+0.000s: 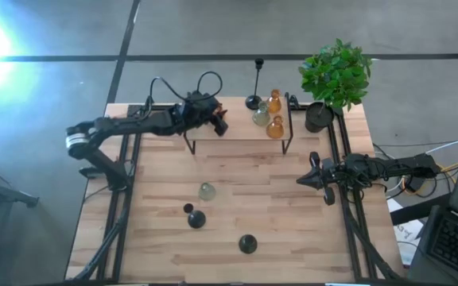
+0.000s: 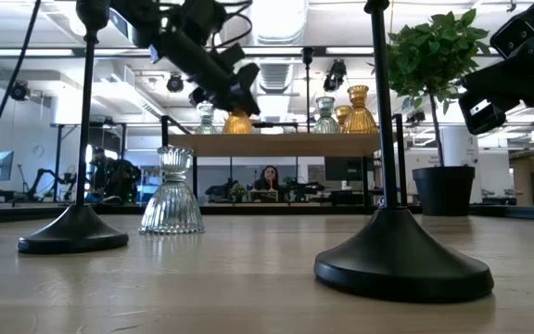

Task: Pick & Place candle stick holders
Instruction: Put the orange candle holder on the shelf, then put the green candle holder on the shelf

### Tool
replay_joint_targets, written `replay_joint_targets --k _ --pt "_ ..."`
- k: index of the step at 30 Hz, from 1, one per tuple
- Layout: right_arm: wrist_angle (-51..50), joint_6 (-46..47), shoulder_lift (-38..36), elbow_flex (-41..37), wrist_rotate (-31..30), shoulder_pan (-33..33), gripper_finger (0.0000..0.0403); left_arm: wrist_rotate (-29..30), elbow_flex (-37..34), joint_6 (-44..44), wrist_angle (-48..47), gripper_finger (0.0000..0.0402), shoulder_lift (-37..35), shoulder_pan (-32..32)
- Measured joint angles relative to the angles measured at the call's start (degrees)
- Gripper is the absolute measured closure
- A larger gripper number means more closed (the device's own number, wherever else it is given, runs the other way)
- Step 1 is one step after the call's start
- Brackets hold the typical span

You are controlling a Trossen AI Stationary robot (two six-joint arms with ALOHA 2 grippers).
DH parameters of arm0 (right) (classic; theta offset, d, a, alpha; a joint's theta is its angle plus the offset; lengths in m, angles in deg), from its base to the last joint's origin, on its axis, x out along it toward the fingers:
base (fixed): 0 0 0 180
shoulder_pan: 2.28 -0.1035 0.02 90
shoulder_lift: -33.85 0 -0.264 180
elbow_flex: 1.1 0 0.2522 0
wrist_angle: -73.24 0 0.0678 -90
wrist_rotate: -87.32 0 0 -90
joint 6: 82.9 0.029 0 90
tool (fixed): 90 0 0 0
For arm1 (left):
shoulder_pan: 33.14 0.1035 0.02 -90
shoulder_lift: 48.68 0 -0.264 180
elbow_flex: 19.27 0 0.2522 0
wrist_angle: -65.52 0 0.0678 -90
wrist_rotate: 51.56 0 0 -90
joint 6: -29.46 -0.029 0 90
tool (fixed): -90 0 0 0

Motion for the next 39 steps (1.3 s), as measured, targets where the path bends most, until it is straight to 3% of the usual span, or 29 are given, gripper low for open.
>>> replay_joint_targets --k 15,21,27,39 --pt "0.0 0.0 0.0 0.0 0.0 0.0 0.0394 -0.29 0.0 1.79 1.09 0.0258 1.55 2.18" --pt "0.0 0.0 0.0 0.0 0.01 0.01 0.0394 -0.35 -0.17 2.09 0.09 0.0217 1.81 2.19" --pt "0.0 0.0 0.0 0.0 0.0 0.0 0.0394 -0.79 -0.17 2.11 0.43 0.0211 1.72 2.18" --pt "0.0 0.0 0.0 0.0 0.0 0.0 0.0394 -0.77 0.0 1.53 0.48 0.0207 -4.99 2.16"
